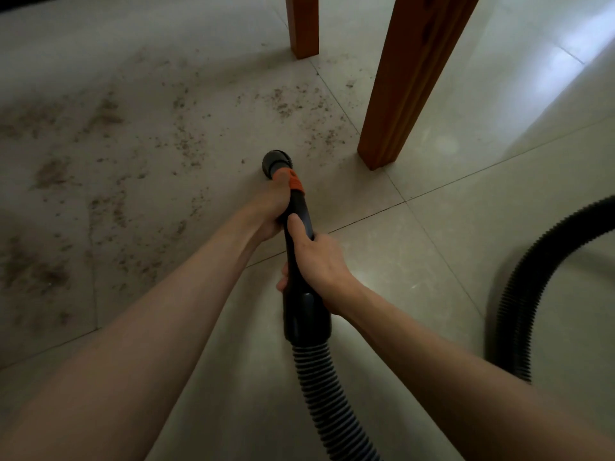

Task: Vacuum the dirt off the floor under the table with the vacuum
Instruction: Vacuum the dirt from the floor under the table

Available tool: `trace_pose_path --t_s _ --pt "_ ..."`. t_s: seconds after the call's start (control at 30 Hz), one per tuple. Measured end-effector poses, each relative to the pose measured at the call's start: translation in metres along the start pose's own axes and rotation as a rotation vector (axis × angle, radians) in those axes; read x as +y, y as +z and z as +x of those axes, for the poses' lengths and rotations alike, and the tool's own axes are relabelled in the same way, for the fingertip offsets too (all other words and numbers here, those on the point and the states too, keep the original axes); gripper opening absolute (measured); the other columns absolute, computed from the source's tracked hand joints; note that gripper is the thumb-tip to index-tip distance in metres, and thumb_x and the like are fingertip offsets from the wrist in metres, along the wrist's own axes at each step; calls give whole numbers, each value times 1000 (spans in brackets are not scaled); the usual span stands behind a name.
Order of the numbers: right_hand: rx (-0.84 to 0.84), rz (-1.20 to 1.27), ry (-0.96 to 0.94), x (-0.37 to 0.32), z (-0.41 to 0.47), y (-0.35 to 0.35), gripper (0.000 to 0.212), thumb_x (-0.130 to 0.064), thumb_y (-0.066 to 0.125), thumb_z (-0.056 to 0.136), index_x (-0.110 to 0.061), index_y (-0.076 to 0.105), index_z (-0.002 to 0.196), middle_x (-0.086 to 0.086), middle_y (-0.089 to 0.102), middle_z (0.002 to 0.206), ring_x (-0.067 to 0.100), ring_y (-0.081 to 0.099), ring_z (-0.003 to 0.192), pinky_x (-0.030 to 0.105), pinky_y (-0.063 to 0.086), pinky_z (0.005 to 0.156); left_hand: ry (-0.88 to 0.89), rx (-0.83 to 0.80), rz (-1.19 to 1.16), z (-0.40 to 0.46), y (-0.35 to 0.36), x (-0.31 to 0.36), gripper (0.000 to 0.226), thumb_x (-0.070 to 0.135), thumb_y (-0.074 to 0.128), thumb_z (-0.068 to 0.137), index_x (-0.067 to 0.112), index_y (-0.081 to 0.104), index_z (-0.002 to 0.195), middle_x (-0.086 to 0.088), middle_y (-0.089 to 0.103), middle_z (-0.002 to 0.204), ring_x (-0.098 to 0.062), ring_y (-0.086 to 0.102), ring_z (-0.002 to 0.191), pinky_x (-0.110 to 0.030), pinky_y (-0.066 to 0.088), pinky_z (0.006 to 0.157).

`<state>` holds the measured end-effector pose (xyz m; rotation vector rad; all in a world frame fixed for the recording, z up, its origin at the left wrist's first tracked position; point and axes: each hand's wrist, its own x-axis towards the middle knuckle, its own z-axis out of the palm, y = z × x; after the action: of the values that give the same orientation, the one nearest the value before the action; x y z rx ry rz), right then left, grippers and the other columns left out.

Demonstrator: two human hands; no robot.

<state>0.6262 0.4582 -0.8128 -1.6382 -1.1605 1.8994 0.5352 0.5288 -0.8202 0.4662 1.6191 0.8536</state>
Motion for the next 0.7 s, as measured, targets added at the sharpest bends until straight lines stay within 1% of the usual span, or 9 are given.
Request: trace_pose_path --t_s 0.1,0.17,0.23,0.3,0.37,0.43,0.53,0.63,0.7 --pt "13 39 0 3 -1 -1 47 -50 42 95 -7 54 81 14 58 75 30 64 67 36 56 63 -33 -14 35 -3 6 0 40 40 28 102 11 52 89 -3 49 79 -13 48 67 -25 40 59" --pt "29 41 -11 6 -3 -3 47 -50 41 95 -8 54 81 14 57 75 29 61 68 41 54 69 -43 -4 50 -5 12 0 39 38 28 102 11 49 82 -4 49 78 -14 48 67 -25 40 59" --pt "40 44 -18 7 -4 -6 47 -50 40 95 -8 55 80 13 57 75 29 60 68 39 53 69 -31 -10 47 -6 18 0 40 38 27 102 8 54 95 -7 55 92 -19 54 80 -27 43 67" --pt "42 65 -4 8 -7 -10 47 -51 41 95 -8 54 79 13 58 75 30 63 68 38 54 67 -33 -3 53 -9 24 0 47 38 26 103 4 47 127 -15 54 122 -27 54 111 -32 44 85" --pt "42 70 15 9 -12 -14 48 -52 41 94 -8 55 79 13 59 75 34 66 72 41 56 70 -36 7 74 -12 28 -1 51 38 25 103 3 40 136 -18 48 136 -29 48 125 -35 42 95" --pt "24 87 32 9 -17 -17 48 -51 41 94 -8 55 80 13 59 75 34 66 71 42 57 71 -39 4 86 -15 30 -4 51 38 26 103 2 40 135 -18 49 135 -29 48 124 -35 42 95" --pt "-31 122 37 10 -25 -22 48 -49 41 96 -5 53 79 11 59 61 28 63 56 34 55 61 -41 16 86 -21 30 -7 50 37 28 102 1 42 134 -14 59 109 -26 57 101 -30 46 74" --pt "-91 132 46 12 -33 -27 48 -48 42 96 -5 51 79 10 58 56 28 62 53 36 55 63 -43 82 116 -24 28 -12 48 34 27 103 0 41 134 -17 55 125 -29 55 114 -32 43 76" --pt "-121 154 59 12 -37 -31 45 -47 43 96 -4 51 84 11 57 59 26 61 49 35 55 60 -40 115 144 -27 28 -15 45 32 26 104 1 41 133 -16 56 117 -26 56 107 -31 43 73"
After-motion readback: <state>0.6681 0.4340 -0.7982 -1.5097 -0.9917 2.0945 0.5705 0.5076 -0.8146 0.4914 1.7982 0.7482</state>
